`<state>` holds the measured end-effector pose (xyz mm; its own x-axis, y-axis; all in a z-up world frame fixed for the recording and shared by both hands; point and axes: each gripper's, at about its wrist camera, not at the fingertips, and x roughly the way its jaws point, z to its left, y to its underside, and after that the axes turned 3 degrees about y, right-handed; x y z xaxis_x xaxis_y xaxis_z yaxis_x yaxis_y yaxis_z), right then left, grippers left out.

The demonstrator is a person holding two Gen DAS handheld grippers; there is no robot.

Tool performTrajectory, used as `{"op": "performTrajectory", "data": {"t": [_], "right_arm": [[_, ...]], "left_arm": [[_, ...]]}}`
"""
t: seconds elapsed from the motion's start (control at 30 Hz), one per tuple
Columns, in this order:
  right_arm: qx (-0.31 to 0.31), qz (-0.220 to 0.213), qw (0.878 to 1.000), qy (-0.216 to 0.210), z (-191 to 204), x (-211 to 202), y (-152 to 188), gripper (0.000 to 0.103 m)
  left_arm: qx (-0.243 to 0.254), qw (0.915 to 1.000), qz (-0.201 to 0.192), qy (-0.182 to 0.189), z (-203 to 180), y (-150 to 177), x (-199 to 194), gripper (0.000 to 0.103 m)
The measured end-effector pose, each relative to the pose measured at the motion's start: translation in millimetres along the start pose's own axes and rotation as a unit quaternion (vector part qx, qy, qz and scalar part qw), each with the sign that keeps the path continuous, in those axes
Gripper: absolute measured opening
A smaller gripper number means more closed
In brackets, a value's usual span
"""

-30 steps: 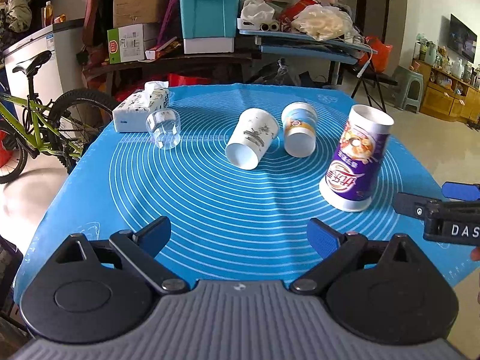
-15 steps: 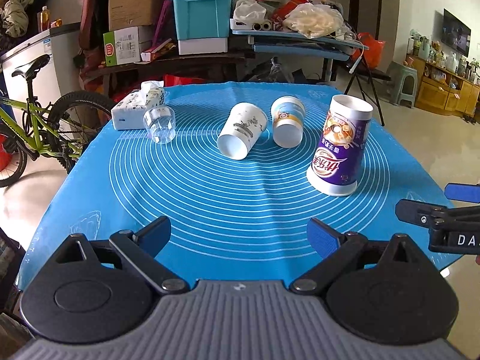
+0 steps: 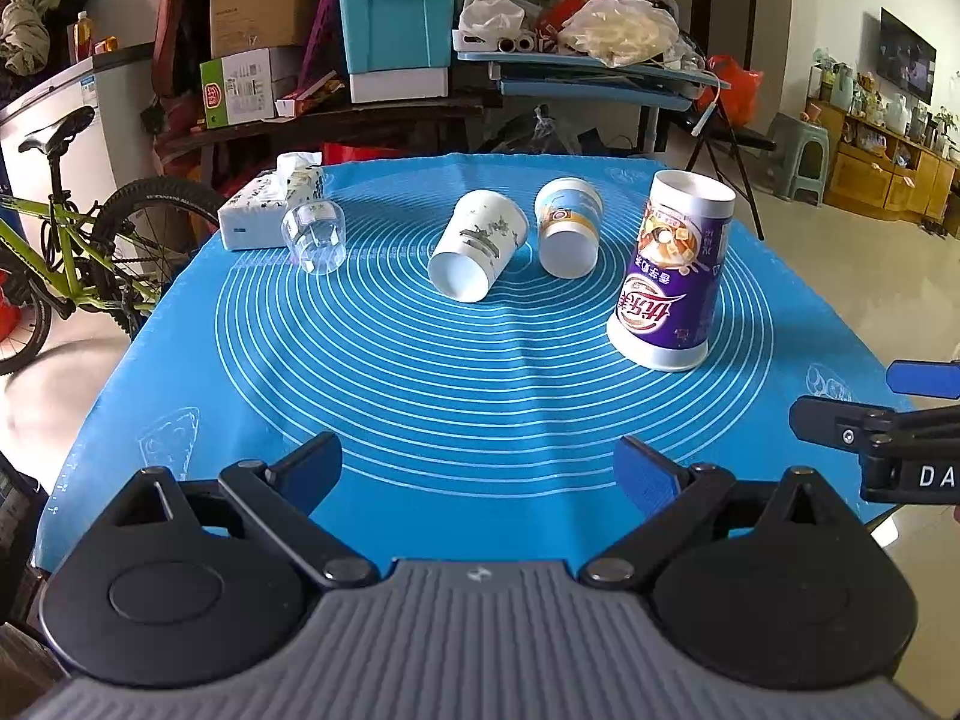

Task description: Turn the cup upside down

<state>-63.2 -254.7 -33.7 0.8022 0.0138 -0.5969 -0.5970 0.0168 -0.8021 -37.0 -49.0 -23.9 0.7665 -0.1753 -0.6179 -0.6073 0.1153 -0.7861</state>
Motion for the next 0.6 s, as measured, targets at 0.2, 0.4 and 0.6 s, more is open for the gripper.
{"op": "performTrajectory", "data": {"t": [0.2, 0.4, 0.6], "right_arm": [[-0.001, 0.001, 1.0, -0.002, 0.7, 0.0, -0.2, 0.1], [-0.004, 0.005, 1.0, -0.004, 1.7, 2.3, 0.5, 0.1], [-0.003, 0.009, 1.0, -0.007, 2.2, 5.9, 0.0, 0.1]], "left_arm": [[0.001, 1.0, 0.002, 0.001, 0.2, 1.5, 1.7, 0.096], [0.001, 1.0, 0.001, 0.001, 0.3, 1.4, 1.8, 0.096], [0.0, 1.0, 0.001, 0.0, 1.1, 1.5, 4.4, 0.096]]}}
